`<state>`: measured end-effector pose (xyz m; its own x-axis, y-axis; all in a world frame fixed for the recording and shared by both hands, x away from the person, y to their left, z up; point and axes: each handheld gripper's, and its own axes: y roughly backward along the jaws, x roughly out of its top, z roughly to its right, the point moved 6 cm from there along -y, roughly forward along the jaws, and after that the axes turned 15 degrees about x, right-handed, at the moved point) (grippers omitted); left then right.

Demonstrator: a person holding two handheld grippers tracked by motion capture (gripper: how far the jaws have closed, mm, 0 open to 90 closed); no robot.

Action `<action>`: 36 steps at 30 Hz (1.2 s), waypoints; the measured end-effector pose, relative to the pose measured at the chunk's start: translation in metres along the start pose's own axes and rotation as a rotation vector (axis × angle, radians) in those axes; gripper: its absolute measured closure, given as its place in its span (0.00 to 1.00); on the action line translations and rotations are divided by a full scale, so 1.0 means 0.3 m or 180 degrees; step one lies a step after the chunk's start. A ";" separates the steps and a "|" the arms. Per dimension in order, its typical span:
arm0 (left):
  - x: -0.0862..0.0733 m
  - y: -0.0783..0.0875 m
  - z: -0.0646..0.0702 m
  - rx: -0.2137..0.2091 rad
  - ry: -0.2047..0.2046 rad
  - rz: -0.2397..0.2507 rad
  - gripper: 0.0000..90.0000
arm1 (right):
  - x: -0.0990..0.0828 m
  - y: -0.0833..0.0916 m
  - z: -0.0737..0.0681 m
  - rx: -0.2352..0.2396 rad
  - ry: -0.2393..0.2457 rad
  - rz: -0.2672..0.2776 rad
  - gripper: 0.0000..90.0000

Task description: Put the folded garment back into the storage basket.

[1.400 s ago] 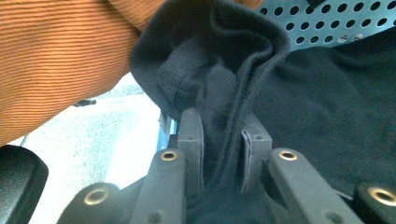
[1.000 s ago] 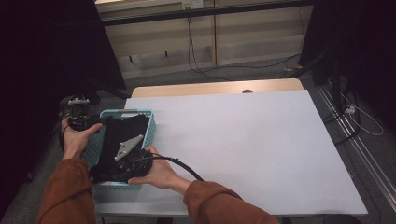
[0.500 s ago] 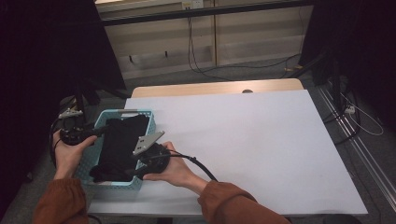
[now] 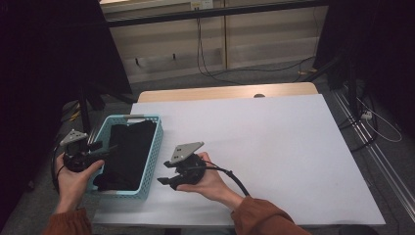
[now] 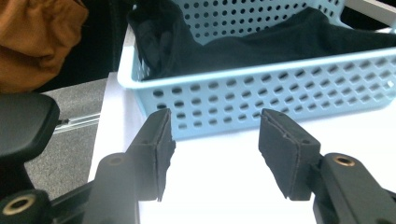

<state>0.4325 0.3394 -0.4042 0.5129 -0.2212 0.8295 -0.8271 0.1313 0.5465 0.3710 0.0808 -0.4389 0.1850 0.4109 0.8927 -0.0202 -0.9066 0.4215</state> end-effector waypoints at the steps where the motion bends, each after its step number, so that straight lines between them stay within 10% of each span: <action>1: -0.007 0.010 0.003 0.0006 -0.0023 -0.0003 0.34 | -0.012 0.011 -0.002 -0.0015 -0.0001 -0.0010 0.49; 15: -0.162 0.124 -0.031 0.0152 0.0137 -0.0127 0.38 | -0.150 0.177 -0.004 -0.0310 -0.0158 -0.0109 0.47; 30: -0.227 0.203 0.021 -0.0143 0.0273 -0.0190 0.37 | -0.221 0.242 -0.019 -0.0394 -0.0196 -0.0276 0.46; 33: -0.241 0.198 0.029 -0.0244 0.0277 -0.0257 0.49 | -0.228 0.245 -0.017 -0.0406 -0.0210 -0.0283 0.46; 36: -0.253 0.201 0.025 -0.0236 0.0149 -0.0349 0.84 | -0.224 0.252 -0.011 -0.0476 -0.0193 -0.0247 0.46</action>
<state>0.3419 0.3570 -0.4350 0.6108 -0.1931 0.7679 -0.7472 0.1802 0.6397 0.3540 -0.0150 -0.4666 0.2505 0.4685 0.8472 -0.1487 -0.8461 0.5119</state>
